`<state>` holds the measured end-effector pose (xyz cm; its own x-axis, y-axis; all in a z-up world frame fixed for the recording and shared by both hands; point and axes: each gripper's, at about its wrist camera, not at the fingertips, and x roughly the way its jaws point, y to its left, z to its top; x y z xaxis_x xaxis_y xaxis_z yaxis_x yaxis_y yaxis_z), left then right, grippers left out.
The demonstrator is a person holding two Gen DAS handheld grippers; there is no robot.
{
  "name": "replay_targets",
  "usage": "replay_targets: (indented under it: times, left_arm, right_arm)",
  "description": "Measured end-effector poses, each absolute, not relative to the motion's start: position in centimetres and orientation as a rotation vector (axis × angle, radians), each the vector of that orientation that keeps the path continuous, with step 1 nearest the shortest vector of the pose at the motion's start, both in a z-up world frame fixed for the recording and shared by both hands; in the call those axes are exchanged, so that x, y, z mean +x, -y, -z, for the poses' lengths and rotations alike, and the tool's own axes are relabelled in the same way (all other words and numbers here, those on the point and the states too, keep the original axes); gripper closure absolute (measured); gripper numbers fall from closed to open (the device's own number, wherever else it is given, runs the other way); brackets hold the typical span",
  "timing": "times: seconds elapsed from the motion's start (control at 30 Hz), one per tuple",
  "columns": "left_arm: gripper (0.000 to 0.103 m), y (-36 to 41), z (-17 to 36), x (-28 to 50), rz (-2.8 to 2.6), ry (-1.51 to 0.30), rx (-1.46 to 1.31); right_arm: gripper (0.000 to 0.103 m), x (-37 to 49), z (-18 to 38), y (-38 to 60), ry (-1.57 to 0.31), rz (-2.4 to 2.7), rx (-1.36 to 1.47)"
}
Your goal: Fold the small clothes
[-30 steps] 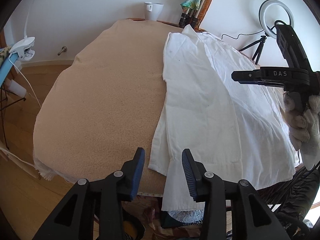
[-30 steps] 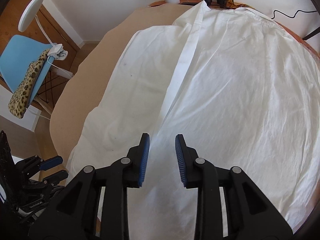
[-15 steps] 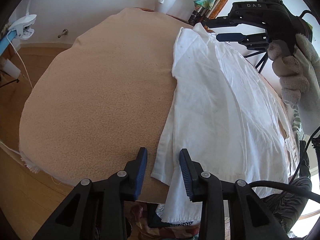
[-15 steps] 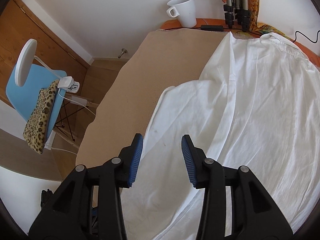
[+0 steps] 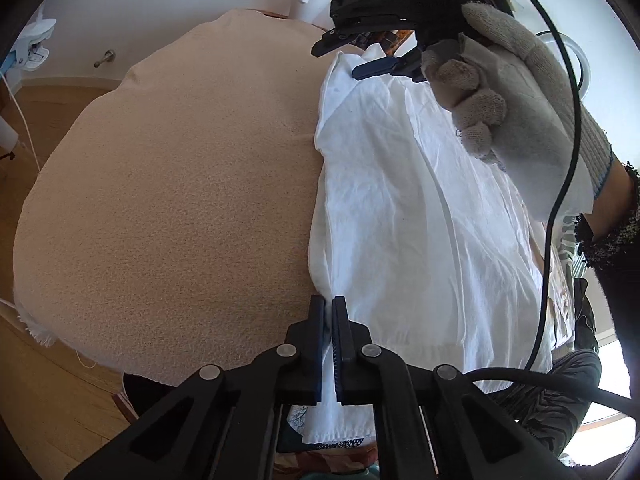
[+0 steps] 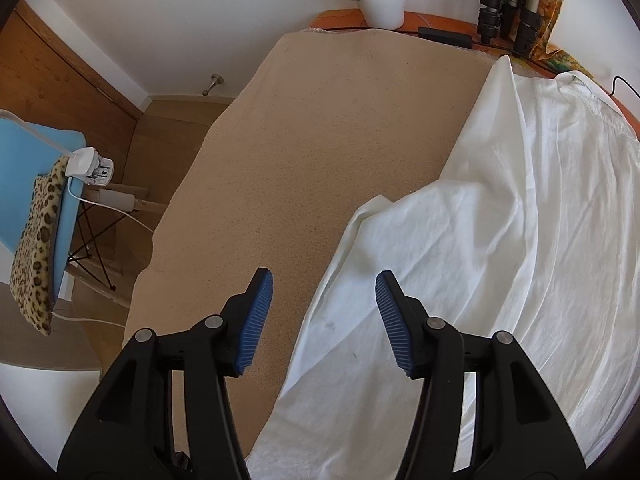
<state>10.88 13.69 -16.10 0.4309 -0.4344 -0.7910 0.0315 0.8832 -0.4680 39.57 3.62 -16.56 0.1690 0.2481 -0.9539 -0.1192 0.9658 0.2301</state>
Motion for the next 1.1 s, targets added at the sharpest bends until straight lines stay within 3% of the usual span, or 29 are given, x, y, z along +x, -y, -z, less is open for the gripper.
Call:
replay_targets:
  times: [0.53, 0.63, 0.7, 0.8, 1.1]
  left_arm:
    - [0.103, -9.9, 12.9, 10.4, 0.433, -1.018, -0.347]
    - [0.103, -9.7, 12.8, 10.5, 0.432, -1.016, -0.346]
    - [0.103, -9.7, 12.7, 10.2, 0.427, -1.01, -0.336]
    - [0.103, -9.7, 12.6, 10.0, 0.43, -1.003, -0.328]
    - [0.103, -6.9, 10.9, 8.9, 0.473, -0.959, -0.292]
  right_arm:
    - [0.046, 41.7, 19.8, -5.1, -1.416, -0.142, -0.064]
    - [0.06, 41.5, 19.8, -6.0, -1.387, -0.11, -0.164]
    - [0.08, 41.4, 19.5, -5.7, -1.374, -0.096, -0.167]
    - [0.093, 41.3, 18.9, -4.5, -1.365, -0.125, -0.101]
    - [0.096, 39.6, 15.0, 1.4, -1.267, -0.234, 0.19]
